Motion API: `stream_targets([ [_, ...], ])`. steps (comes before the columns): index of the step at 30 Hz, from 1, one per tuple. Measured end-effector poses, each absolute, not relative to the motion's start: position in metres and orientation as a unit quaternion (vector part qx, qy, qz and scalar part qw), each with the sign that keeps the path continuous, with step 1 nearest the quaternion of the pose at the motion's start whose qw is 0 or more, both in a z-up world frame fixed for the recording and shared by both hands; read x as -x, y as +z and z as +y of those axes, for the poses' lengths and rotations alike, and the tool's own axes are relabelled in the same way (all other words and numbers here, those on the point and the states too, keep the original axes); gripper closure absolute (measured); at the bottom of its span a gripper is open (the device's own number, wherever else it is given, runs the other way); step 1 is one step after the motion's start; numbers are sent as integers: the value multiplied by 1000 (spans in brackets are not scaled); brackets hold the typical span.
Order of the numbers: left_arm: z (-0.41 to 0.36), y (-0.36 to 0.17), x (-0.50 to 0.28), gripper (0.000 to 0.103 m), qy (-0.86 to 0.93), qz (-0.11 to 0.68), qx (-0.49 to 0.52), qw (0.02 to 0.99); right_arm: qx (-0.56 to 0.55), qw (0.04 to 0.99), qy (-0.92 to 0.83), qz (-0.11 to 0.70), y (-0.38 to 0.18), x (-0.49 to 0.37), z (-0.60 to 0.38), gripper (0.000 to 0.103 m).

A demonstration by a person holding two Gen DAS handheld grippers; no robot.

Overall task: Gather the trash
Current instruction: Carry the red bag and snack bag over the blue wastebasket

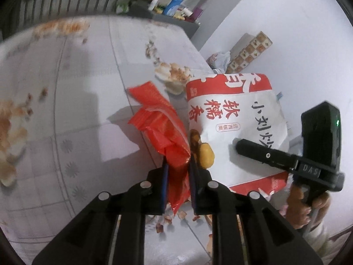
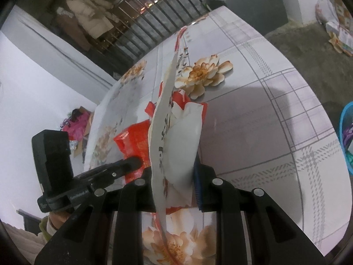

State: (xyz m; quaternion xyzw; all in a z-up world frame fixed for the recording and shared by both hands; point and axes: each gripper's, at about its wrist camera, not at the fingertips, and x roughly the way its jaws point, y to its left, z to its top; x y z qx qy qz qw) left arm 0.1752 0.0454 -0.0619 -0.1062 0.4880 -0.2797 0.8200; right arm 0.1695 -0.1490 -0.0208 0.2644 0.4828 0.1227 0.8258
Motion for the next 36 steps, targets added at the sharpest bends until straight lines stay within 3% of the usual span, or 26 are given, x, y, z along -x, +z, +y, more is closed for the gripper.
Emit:
stream_targets([
  [12, 33, -36, -159, 88, -252, 432, 6, 866, -274, 831, 106, 472, -14, -162, -155, 81],
  [36, 18, -14, -146, 88, -223, 391, -64, 891, -298, 849, 95, 426, -3, -133, -178, 81],
])
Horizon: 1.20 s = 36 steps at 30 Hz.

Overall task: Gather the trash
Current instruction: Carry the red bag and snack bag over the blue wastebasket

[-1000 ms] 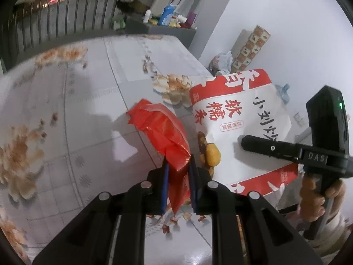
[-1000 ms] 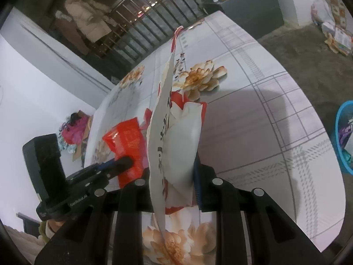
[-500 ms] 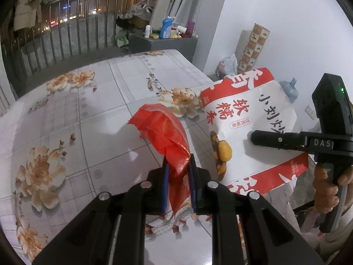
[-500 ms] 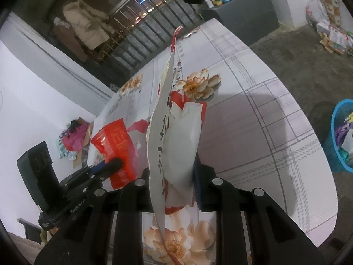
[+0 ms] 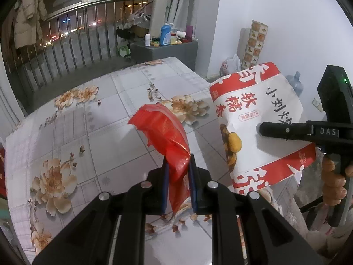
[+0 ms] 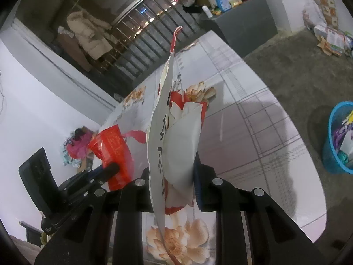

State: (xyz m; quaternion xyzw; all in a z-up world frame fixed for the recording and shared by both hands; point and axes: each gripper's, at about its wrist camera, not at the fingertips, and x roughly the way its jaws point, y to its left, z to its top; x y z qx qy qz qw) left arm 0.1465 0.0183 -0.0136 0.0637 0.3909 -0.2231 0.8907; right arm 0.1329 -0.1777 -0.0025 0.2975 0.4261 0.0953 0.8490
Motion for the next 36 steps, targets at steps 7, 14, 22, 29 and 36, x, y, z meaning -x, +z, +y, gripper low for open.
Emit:
stream_targets([
  [7, -2, -4, -147, 88, -241, 380, -87, 889, -316, 860, 67, 394, 5, -112, -215, 81],
  [14, -58, 22, -161, 88, -316, 353, -111, 874, -341, 884, -80, 309, 32, -44, -313, 81],
  [22, -196, 22, -190, 87, -448, 369, -146, 801, -378, 837, -279, 279, 12, 35, -410, 80],
  [29, -328, -43, -212, 86, -507, 457, -205, 702, -403, 796, -320, 320, -47, 25, -465, 79],
  [36, -429, -108, -229, 86, -515, 495, -251, 653, -431, 759, -308, 379, -122, -20, -516, 78],
])
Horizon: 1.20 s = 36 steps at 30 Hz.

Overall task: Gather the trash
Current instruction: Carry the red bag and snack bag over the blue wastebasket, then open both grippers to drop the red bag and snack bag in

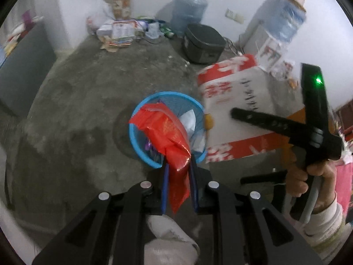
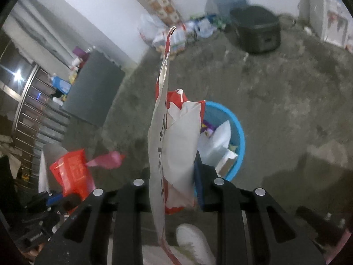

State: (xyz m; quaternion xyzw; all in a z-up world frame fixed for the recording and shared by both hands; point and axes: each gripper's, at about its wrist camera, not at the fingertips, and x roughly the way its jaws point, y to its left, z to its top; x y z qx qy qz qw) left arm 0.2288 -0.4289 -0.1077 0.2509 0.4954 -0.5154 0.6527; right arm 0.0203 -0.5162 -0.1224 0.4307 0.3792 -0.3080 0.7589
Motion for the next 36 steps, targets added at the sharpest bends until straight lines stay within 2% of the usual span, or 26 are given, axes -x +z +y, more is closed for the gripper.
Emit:
stream_targets([
  [3, -467, -134, -232, 84, -516, 500, -269, 641, -436, 746, -312, 394, -156, -37, -533, 74],
  [4, -478, -144, -232, 77, -515, 501, -277, 638, -435, 743, -315, 398, -165, -41, -537, 67],
  [5, -484, -153, -231, 65, -514, 503, -281, 636, -435, 739, -318, 405, -176, -43, -542, 60],
  [6, -492, -161, -230, 60, -513, 504, -283, 634, -440, 730, -325, 410, -191, -46, -548, 47],
  [8, -506, -179, -231, 54, -515, 505, -290, 629, -459, 717, -325, 412, -213, -44, -557, 45],
  [10, -516, -194, -235, 54, -511, 520, -288, 620, -487, 691, -342, 411, -225, -34, -563, 45],
  [14, -517, -195, -242, 49, -523, 532, -242, 620, -527, 698, -338, 347, -215, -6, -566, 35],
  [18, -515, -182, -249, 49, -517, 522, -220, 642, -546, 716, -321, 294, -202, 9, -570, 33],
  [22, -505, -158, -258, 48, -515, 510, -195, 662, -549, 722, -311, 284, -200, -1, -567, 32],
  [24, -494, -141, -264, 46, -515, 498, -188, 672, -547, 724, -305, 291, -207, -14, -561, 31],
  [26, -484, -129, -267, 44, -511, 489, -187, 681, -543, 722, -290, 317, -220, -38, -556, 21],
  [29, -464, -111, -272, 39, -502, 482, -186, 694, -502, 710, -264, 418, -248, -71, -546, 12],
  [30, -455, -106, -273, 39, -496, 478, -192, 699, -476, 703, -259, 461, -254, -81, -541, 11],
  [32, -442, -98, -271, 38, -490, 474, -206, 702, -439, 703, -254, 499, -257, -90, -534, 11],
  [36, -408, -76, -263, 38, -487, 456, -212, 714, -435, 714, -286, 467, -235, -76, -541, 11],
])
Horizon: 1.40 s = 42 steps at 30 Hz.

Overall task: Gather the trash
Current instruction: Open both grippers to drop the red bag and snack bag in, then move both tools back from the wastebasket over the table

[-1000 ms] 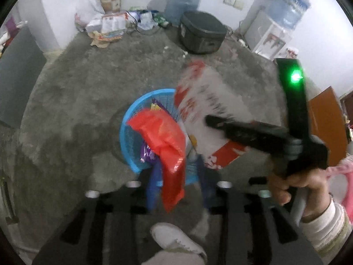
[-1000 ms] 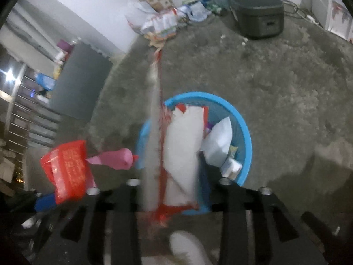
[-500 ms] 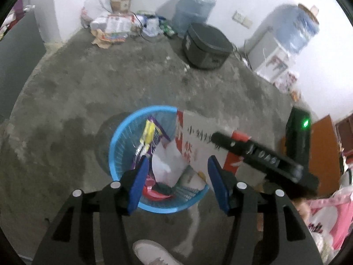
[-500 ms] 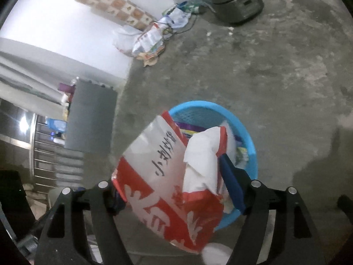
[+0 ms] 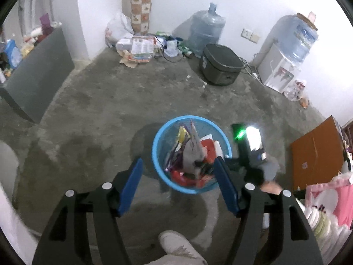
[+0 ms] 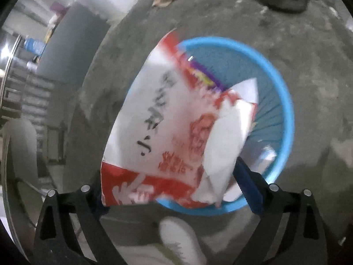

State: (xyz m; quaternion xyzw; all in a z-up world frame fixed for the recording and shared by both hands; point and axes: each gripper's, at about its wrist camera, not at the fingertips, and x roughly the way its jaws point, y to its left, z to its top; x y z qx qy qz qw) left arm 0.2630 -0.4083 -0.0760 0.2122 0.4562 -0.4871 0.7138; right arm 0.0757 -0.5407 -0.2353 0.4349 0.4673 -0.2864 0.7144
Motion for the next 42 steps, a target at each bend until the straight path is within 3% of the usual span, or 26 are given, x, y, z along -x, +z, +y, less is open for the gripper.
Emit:
stream_targets([
  [5, -362, -42, -254, 32, -481, 424, -192, 742, -450, 754, -299, 374, -187, -48, -551, 11],
  [12, -293, -8, -237, 28, -462, 391, -154, 781, -453, 780, -294, 317, -150, -31, -535, 11],
  [17, -242, 10, -217, 15, -445, 385, -124, 799, -428, 811, -284, 282, -102, -16, -494, 11],
  [22, -193, 27, -191, 6, -425, 366, -110, 821, -360, 851, -261, 280, -45, -18, -439, 11],
  [28, -132, 45, -168, 6, -327, 358, -70, 872, -288, 888, -213, 290, -4, -19, -365, 10],
  [42, -56, 38, -122, 6, -116, 321, -85, 936, -94, 910, -169, 366, 10, -35, -255, 8],
])
